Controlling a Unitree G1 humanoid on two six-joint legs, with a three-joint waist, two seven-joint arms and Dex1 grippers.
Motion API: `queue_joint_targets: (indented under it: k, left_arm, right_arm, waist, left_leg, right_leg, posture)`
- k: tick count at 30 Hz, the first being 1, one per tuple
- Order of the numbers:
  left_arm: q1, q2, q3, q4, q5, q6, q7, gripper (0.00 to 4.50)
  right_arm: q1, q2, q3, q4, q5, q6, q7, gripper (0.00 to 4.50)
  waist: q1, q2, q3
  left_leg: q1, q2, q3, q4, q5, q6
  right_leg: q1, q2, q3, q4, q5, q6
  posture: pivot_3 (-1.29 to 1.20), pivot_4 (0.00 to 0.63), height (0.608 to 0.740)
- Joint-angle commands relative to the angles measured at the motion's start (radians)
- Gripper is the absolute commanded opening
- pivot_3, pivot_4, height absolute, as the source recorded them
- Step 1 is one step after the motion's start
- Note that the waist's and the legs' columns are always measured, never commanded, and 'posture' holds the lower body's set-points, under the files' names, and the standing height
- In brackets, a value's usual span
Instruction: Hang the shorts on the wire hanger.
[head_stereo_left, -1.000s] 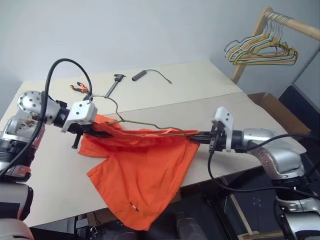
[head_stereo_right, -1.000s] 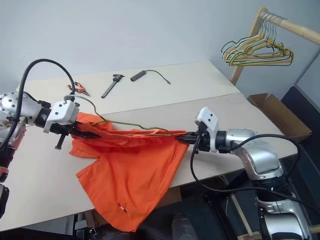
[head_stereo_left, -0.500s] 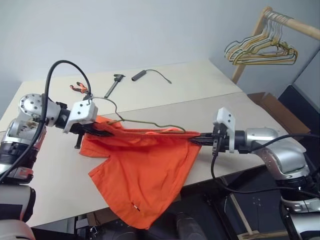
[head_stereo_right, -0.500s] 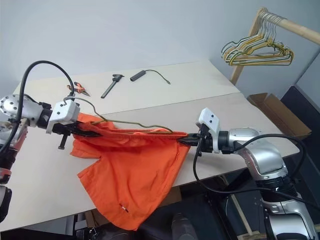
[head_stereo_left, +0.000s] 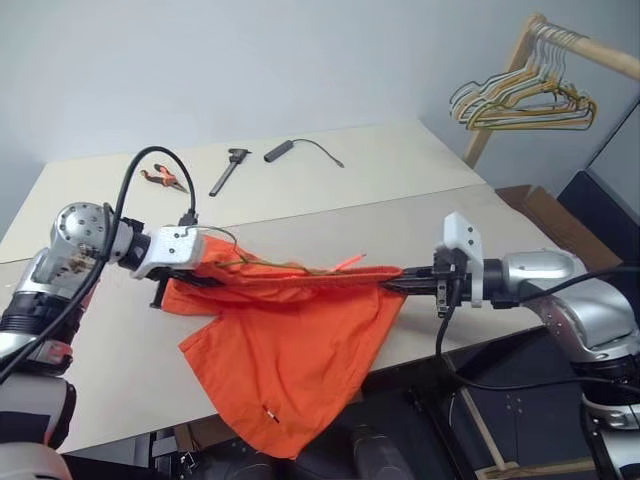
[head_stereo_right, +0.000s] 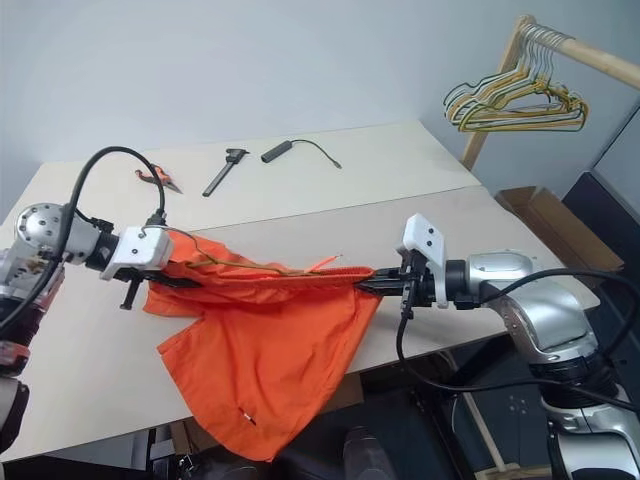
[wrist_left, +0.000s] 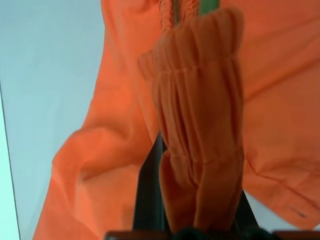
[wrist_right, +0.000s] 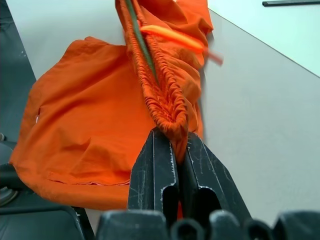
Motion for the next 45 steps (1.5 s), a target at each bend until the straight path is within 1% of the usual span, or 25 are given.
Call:
queue_joint_targets:
  k: [1, 7, 10, 15, 16, 20, 23, 27, 30, 33, 37, 42, 45]
  left_arm:
    - [-0.008, 0.023, -0.004, 0.078, 0.085, -0.008, -0.012, 0.0]
    - [-0.066, -0.073, -0.034, 0.091, 0.111, -0.031, -0.013, 0.0]
    - [-0.111, -0.12, -0.036, 0.115, 0.119, -0.028, -0.016, 0.0]
    - [-0.157, -0.163, -0.014, 0.168, 0.134, -0.036, -0.021, 0.0]
    - [-0.161, -0.168, -0.01, 0.174, 0.134, -0.035, -0.022, 0.0]
    - [-0.167, -0.175, 0.001, 0.185, 0.132, -0.036, -0.032, 0.0]
    - [-0.183, -0.182, 0.004, 0.2, 0.137, -0.043, -0.029, 0.0]
    - [-0.226, -0.202, 0.013, 0.235, 0.14, -0.051, -0.007, 0.0]
    - [-0.252, -0.218, 0.011, 0.257, 0.142, -0.066, -0.004, 0.0]
    - [-0.26, -0.233, 0.007, 0.262, 0.144, -0.081, -0.006, 0.0]
    - [-0.265, -0.254, 0.009, 0.266, 0.144, -0.082, 0.0, 0.0]
    - [-0.276, -0.275, 0.022, 0.272, 0.134, -0.069, 0.016, 0.0]
    - [-0.279, -0.285, 0.032, 0.262, 0.121, -0.048, 0.011, 0.0]
  right_arm:
    - [-0.045, -0.04, -0.106, -0.034, 0.021, 0.027, -0.032, 0.07]
    - [-0.139, 0.021, 0.012, -0.088, -0.024, 0.076, -0.113, 0.07]
    - [-0.162, 0.032, 0.056, -0.12, -0.041, 0.107, -0.128, 0.86]
    - [-0.172, 0.024, 0.072, -0.139, -0.065, 0.161, -0.156, 2.49]
    - [-0.169, 0.024, 0.067, -0.137, -0.071, 0.17, -0.17, 2.87]
    - [-0.144, 0.006, 0.016, -0.146, -0.058, 0.185, -0.179, 4.11]
    - [-0.129, -0.02, -0.029, -0.17, -0.023, 0.197, -0.166, 4.11]
    - [-0.146, -0.053, -0.023, -0.178, -0.018, 0.237, -0.151, 4.11]
    - [-0.219, -0.052, 0.068, -0.126, -0.066, 0.275, -0.139, 4.11]
    - [-0.329, 0.001, 0.174, -0.028, -0.131, 0.296, -0.15, 4.11]
    - [-0.431, 0.051, 0.302, 0.065, -0.206, 0.289, -0.114, 4.11]
    - [-0.503, 0.083, 0.437, 0.103, -0.283, 0.273, -0.048, 4.11]
    - [-0.526, 0.113, 0.476, 0.153, -0.327, 0.264, -0.035, 4.11]
  waist:
    - [-0.001, 0.0, 0.0]
    - [-0.005, 0.0, 0.0]
    - [-0.007, 0.0, 0.0]
    - [-0.015, 0.0, -0.001]
    - [-0.019, 0.0, -0.001]
    - [-0.029, 0.0, -0.001]
    - [-0.031, 0.0, -0.001]
    - [-0.032, 0.0, -0.001]
    - [-0.035, 0.0, -0.001]
    - [-0.056, 0.0, -0.002]
    - [-0.075, 0.0, -0.002]
    - [-0.086, 0.0, -0.002]
    - [-0.088, 0.0, -0.002]
  left_leg:
    - [0.0, 0.0, 0.0, 0.0, 0.0, 0.0]
    - [0.0, 0.0, 0.0, 0.0, 0.0, 0.0]
    - [-0.002, -0.001, 0.0, 0.001, 0.0, 0.0]
    - [-0.002, -0.002, -0.001, 0.001, 0.0, 0.0]
    - [-0.002, -0.002, -0.001, 0.001, 0.0, 0.0]
    - [-0.002, -0.001, -0.001, 0.001, 0.0, 0.0]
    - [-0.002, -0.002, -0.001, 0.001, 0.0, 0.0]
    - [-0.001, -0.001, -0.001, 0.001, 0.0, 0.0]
    - [-0.001, -0.002, -0.001, 0.001, 0.0, 0.0]
    - [-0.001, -0.001, -0.001, 0.001, 0.0, 0.0]
    - [-0.001, -0.002, -0.001, 0.001, 0.0, 0.0]
    - [-0.002, -0.003, -0.002, 0.002, 0.0, 0.0]
    - [-0.002, -0.003, -0.002, 0.002, 0.0, 0.0]
  right_leg:
    - [0.0, 0.0, 0.0, 0.0, 0.0, 0.0]
    - [0.0, 0.0, 0.0, 0.0, 0.0, 0.0]
    - [-0.001, -0.001, -0.001, 0.001, 0.0, 0.0]
    - [-0.001, -0.002, -0.001, 0.001, 0.0, 0.0]
    - [-0.001, -0.002, -0.001, 0.001, 0.0, 0.0]
    - [-0.001, -0.002, -0.001, 0.001, 0.0, 0.0]
    - [-0.001, -0.002, -0.001, 0.001, 0.0, 0.0]
    - [0.0, -0.002, -0.001, 0.001, 0.0, 0.0]
    - [0.0, -0.002, -0.001, 0.001, 0.0, 0.0]
    - [-0.001, -0.002, -0.001, 0.001, 0.0, 0.0]
    - [-0.001, -0.002, -0.001, 0.002, 0.0, 0.0]
    - [-0.002, -0.004, -0.001, 0.008, 0.0, 0.001]
    - [-0.002, -0.004, -0.001, 0.008, 0.0, 0.001]
  posture:
    - [-0.22, 0.025, 0.74]
    - [-0.23, 0.012, 0.74]
    - [-0.23, 0.009, 0.74]
    - [-0.24, 0.007, 0.74]
    - [-0.24, 0.007, 0.74]
    - [-0.25, 0.006, 0.74]
    - [-0.24, 0.005, 0.74]
    - [-0.25, 0.004, 0.74]
    - [-0.26, 0.003, 0.74]
    - [-0.26, 0.001, 0.74]
    - [-0.26, 0.001, 0.74]
    - [-0.26, 0.005, 0.74]
    - [-0.26, 0.007, 0.74]
